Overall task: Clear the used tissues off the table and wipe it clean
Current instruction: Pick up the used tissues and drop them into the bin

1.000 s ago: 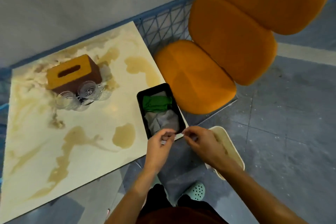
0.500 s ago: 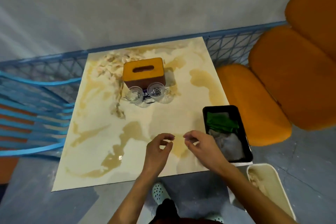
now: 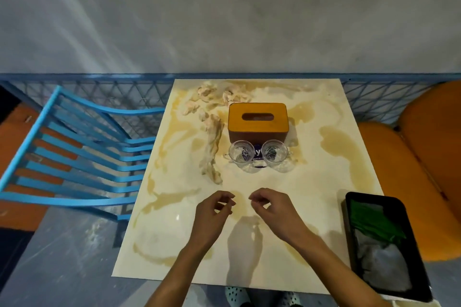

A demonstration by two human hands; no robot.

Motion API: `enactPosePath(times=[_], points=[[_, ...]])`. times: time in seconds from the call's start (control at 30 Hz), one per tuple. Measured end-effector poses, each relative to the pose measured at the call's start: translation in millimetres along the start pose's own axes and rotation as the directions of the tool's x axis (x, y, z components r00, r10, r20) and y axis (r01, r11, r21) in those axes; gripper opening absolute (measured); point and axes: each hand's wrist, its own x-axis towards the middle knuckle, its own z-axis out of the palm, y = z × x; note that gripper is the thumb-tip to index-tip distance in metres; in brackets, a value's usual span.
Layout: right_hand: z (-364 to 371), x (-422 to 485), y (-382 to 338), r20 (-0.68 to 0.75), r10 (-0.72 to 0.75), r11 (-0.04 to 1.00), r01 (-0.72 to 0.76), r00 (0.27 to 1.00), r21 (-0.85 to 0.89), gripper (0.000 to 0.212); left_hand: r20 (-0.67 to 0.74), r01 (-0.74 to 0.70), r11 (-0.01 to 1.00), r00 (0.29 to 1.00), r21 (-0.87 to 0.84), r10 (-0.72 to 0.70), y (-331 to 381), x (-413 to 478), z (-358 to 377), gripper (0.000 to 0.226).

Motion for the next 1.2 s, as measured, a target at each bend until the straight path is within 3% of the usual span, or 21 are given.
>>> enactPosePath(times=[0.17,0.5,0.67,0.97,1.03,1.2], points=[[0,24,1,0.056,-0.017,1.0,0.018,0.998,-0.021,0.011,-0.04,0.015,1.0,0.999,0.011,-0.015,-2,19,-15,0.025],[-7,68,-1,0.156,-0.034,0.997,0.046,0.987,-0.069,0.015,-0.062,0.042,0.98,0.998,0.194,-0.031,-5,68,-38,0.037],[2,84,-1,0.156,0.02,0.995,-0.004,0.988,-0.103,0.017,0.014,0.047,0.929,0.998,0.368,-0.056,-18,108,-52,0.05],[45,120,-12,0.123,0.157,0.981,-0.141,0.98,-0.13,0.019,0.288,-0.157,0.708,0.955,0.688,-0.068,-50,196,-68,0.077],[53,125,-14,0.107,0.18,0.978,-0.165,0.978,-0.131,0.02,0.31,-0.18,0.683,0.948,0.708,-0.071,-59,205,-65,0.071],[68,137,-17,0.11,0.224,0.97,-0.211,0.968,-0.118,0.021,0.304,-0.234,0.705,0.952,0.67,0.027,-76,215,-66,0.026]])
